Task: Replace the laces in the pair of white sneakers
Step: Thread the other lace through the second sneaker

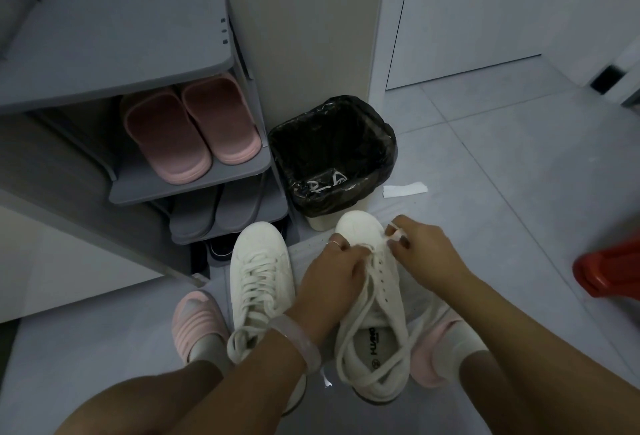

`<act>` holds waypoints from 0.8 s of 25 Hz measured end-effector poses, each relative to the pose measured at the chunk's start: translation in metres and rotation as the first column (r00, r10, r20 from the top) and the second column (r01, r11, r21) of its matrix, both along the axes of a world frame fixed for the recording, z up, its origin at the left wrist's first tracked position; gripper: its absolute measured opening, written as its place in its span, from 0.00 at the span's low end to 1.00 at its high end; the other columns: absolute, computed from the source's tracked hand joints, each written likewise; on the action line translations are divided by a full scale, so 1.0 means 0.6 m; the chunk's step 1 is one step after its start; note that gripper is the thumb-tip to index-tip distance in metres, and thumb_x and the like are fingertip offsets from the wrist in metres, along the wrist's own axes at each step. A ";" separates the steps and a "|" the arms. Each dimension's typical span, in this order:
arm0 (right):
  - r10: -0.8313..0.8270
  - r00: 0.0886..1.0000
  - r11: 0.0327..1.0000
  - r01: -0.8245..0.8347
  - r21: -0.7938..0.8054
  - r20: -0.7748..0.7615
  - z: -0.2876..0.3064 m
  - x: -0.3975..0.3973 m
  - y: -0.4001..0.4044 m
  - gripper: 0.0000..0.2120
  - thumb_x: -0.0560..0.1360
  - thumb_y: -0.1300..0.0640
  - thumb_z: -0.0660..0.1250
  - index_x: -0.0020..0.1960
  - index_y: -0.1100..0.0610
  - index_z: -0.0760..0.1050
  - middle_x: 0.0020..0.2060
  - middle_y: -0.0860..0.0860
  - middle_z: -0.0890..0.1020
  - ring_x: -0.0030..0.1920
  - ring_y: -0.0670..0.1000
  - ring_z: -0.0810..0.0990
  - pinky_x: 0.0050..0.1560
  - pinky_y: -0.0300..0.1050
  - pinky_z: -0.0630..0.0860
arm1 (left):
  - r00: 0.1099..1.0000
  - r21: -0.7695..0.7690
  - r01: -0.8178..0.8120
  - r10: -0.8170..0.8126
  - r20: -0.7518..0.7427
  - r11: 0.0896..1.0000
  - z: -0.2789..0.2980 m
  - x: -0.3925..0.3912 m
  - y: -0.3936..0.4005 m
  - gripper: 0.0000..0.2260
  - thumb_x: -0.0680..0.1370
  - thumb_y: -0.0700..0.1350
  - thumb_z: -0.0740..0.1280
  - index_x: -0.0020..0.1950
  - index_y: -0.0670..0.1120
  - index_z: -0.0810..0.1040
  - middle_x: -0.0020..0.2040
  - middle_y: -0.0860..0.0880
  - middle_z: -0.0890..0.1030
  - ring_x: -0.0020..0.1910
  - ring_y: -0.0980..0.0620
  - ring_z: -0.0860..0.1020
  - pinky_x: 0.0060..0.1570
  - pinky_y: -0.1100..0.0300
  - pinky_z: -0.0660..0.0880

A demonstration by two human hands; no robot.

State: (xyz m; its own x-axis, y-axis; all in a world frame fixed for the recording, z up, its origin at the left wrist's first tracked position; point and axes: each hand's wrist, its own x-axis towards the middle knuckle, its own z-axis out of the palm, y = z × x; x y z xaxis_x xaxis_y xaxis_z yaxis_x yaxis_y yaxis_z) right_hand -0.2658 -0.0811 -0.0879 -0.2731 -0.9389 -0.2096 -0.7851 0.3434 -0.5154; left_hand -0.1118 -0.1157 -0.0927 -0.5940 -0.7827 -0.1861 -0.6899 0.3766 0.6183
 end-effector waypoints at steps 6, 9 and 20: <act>0.248 0.953 0.969 -0.243 0.049 -0.175 -0.019 0.026 -0.003 0.08 0.78 0.59 0.58 0.56 0.58 0.71 0.51 0.55 0.76 0.48 0.56 0.77 0.44 0.45 0.70 | 0.995 0.028 -0.031 0.029 0.090 0.999 0.004 -0.010 0.011 0.15 0.79 0.52 0.57 0.53 0.45 0.78 0.47 0.48 0.70 0.49 0.48 0.74 0.46 0.60 0.67; 0.274 0.930 0.962 -0.266 0.069 -0.245 -0.018 0.028 -0.004 0.07 0.78 0.61 0.56 0.55 0.59 0.68 0.51 0.55 0.74 0.43 0.55 0.75 0.40 0.43 0.66 | 0.993 -0.005 -0.029 0.030 0.115 1.000 0.001 -0.015 0.016 0.12 0.78 0.48 0.58 0.58 0.44 0.71 0.54 0.45 0.73 0.52 0.47 0.74 0.46 0.59 0.66; 0.214 0.960 0.977 -0.212 0.029 -0.180 -0.023 0.029 0.001 0.08 0.76 0.61 0.61 0.55 0.59 0.67 0.47 0.56 0.77 0.39 0.53 0.75 0.35 0.41 0.65 | 0.981 -0.044 -0.082 0.088 0.171 0.996 0.003 -0.032 0.022 0.11 0.79 0.44 0.56 0.59 0.42 0.70 0.57 0.44 0.74 0.54 0.46 0.75 0.49 0.58 0.69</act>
